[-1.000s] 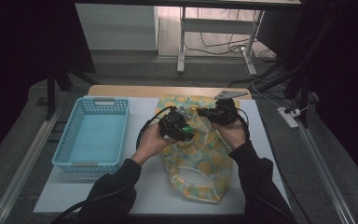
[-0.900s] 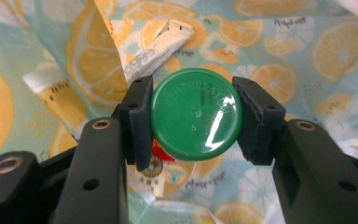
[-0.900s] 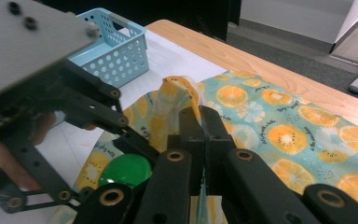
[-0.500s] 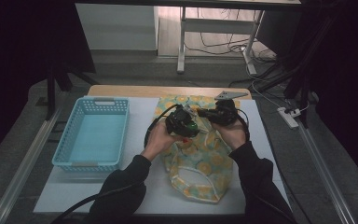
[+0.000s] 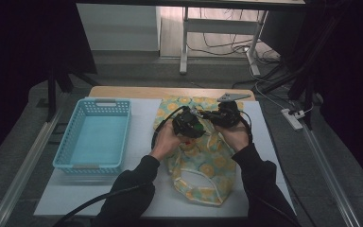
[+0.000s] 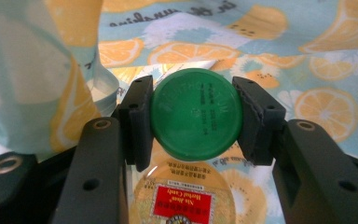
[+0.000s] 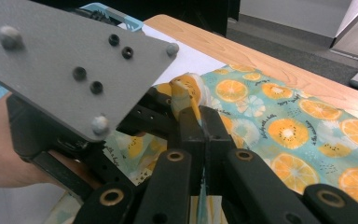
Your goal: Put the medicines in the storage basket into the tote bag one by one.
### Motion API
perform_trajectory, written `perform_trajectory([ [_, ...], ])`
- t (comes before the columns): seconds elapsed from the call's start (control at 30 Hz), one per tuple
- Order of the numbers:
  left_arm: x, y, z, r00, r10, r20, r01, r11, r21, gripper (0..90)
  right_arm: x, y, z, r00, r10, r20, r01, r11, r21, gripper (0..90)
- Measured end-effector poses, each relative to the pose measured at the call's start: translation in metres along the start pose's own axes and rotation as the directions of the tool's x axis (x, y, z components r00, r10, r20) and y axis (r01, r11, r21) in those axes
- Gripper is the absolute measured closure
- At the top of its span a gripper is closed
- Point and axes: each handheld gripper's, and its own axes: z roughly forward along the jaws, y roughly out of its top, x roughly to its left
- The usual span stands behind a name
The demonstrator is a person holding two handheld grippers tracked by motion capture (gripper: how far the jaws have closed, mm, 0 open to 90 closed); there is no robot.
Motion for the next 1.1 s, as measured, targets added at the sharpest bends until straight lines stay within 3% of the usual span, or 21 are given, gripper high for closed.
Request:
perform_trajectory([
  [0.4,0.004,-0.006,0.009,0.9999,-0.015,0.008,0.015,0.9997,-0.021,51.1,-0.001,-0.003,0.002,1.0000,0.003,0.001,-0.003,1.000,0.007,89.7],
  [0.57,0.005,-0.005,0.005,0.9998,-0.020,0.004,0.020,0.9986,-0.049,41.8,-0.001,-0.002,0.002,1.0000,0.004,0.000,-0.004,1.000,0.002,89.7],
  [0.9,-0.001,-0.006,-0.007,0.9972,-0.015,0.073,0.019,0.9986,-0.049,32.8,-0.002,-0.002,-0.001,1.0000,0.006,0.001,-0.006,1.000,-0.004,89.7],
  [1.1,-0.005,-0.009,-0.020,0.9915,-0.005,0.130,0.015,0.9975,-0.070,26.0,-0.003,-0.003,-0.002,1.0000,0.006,-0.001,-0.006,1.000,-0.003,89.7],
])
